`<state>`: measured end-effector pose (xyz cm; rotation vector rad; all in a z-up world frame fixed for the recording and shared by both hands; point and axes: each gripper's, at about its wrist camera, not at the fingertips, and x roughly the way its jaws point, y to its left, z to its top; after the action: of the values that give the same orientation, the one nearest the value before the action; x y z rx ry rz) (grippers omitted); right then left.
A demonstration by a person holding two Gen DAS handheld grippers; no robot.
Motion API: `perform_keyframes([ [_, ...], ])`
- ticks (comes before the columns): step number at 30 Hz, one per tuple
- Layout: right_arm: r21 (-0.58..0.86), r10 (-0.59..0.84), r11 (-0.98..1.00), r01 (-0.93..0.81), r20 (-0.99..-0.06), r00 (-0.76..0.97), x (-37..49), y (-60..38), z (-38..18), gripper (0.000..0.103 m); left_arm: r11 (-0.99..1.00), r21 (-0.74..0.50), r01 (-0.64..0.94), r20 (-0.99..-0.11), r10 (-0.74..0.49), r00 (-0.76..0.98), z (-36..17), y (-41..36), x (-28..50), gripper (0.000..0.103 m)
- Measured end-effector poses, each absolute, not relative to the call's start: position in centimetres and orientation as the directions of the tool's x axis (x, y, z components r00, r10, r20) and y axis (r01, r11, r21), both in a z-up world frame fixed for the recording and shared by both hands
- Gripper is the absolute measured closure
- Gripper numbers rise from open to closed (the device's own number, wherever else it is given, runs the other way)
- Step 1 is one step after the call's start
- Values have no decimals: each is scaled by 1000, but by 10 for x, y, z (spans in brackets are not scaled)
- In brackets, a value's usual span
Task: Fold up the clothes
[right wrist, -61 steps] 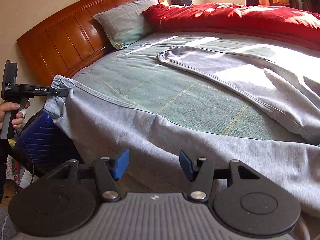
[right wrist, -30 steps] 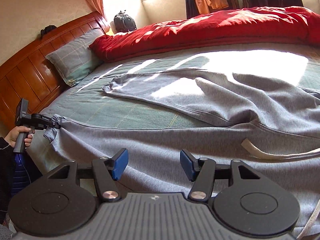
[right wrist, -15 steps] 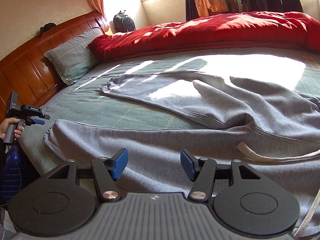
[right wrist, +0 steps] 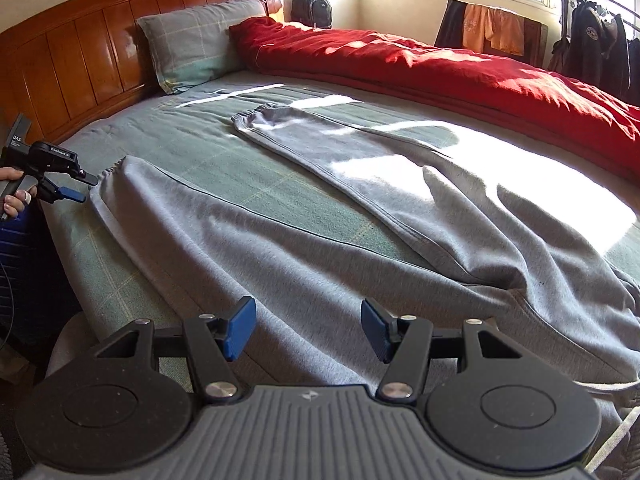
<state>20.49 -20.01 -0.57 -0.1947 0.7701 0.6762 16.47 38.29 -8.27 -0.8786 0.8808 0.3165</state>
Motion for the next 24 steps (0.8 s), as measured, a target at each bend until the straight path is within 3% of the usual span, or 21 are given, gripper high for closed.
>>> perform_keyframes([
  [4,47,487,746,-665,-720,495,198,-190,-9,40,579,-566,-587,-761,-92,642,-98,381,172,53],
  [6,21,496,713,-701,-722,483,190,-186,-8,40,580,-559,-592,-757,-66,650,-100,379,174,66],
  [7,10,500,697,-717,-724,475,187,-184,-7,40,589,-544,-598,-762,-49,646,-100,377,175,82],
  [8,-12,506,668,-744,-726,465,182,-181,-8,40,592,-541,-597,-762,-44,646,-99,376,174,87],
  [11,-61,520,568,-821,-747,415,168,-170,-13,51,602,-533,-594,-760,-33,649,-97,374,171,90],
  [13,-91,507,493,-865,-778,371,161,-159,-21,65,607,-532,-590,-759,-33,650,-95,375,169,90],
  [18,-273,380,352,-895,-832,403,152,-130,-58,65,620,-527,-581,-757,-32,652,-92,376,165,90],
  [24,-490,269,190,-851,-807,525,142,-114,-93,68,634,-520,-573,-757,-31,652,-89,378,161,90],
])
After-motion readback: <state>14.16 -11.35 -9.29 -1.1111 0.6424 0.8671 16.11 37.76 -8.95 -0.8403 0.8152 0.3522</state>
